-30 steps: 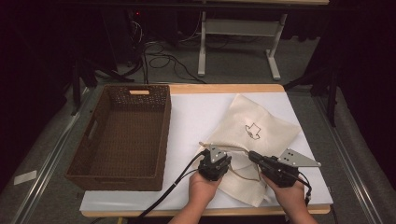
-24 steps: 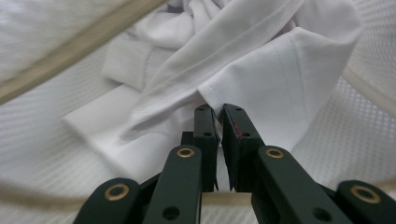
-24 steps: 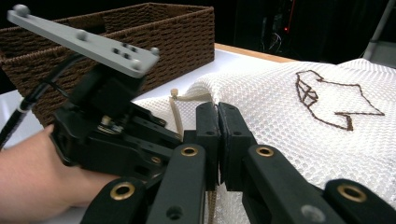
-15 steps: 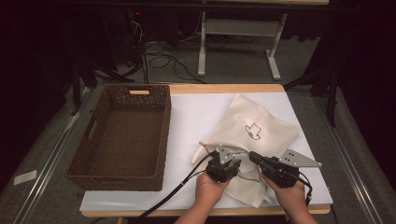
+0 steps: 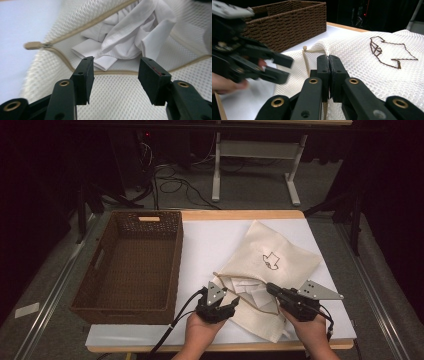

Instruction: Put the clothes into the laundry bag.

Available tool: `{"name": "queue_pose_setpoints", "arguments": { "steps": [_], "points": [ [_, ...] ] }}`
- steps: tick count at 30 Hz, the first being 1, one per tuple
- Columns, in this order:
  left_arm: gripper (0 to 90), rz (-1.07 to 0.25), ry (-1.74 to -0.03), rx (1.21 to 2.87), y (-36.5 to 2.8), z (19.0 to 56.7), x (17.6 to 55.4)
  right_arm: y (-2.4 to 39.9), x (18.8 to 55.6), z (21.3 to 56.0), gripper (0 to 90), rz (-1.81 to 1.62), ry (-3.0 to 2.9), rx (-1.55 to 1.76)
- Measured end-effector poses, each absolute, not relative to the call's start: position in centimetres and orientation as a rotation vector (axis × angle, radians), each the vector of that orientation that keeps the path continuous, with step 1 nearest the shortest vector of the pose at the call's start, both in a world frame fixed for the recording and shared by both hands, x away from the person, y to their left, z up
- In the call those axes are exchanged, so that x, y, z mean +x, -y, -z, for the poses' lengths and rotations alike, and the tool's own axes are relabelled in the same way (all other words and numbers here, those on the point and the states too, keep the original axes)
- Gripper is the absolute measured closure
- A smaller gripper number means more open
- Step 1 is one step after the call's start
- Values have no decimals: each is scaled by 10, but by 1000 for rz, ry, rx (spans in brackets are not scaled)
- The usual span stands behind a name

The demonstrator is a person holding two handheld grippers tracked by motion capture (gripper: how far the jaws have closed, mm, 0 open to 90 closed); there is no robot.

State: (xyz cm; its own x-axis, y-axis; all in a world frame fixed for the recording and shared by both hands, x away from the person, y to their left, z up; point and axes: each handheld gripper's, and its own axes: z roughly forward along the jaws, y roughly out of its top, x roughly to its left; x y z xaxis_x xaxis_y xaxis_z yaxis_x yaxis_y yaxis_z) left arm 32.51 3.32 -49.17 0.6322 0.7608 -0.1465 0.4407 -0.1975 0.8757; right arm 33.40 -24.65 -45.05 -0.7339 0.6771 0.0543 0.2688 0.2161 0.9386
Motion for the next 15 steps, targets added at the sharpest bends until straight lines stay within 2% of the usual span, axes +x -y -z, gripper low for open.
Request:
{"name": "queue_pose_setpoints", "arguments": {
  "steps": [7,15],
  "points": [
    [439,-359,-909,1874,-55,480,303,244,333,455,892,-1498,-2154,877],
    [441,-276,-930,1821,-68,506,288,234,334,470,890,-1424,-2236,879]
  ]
}}
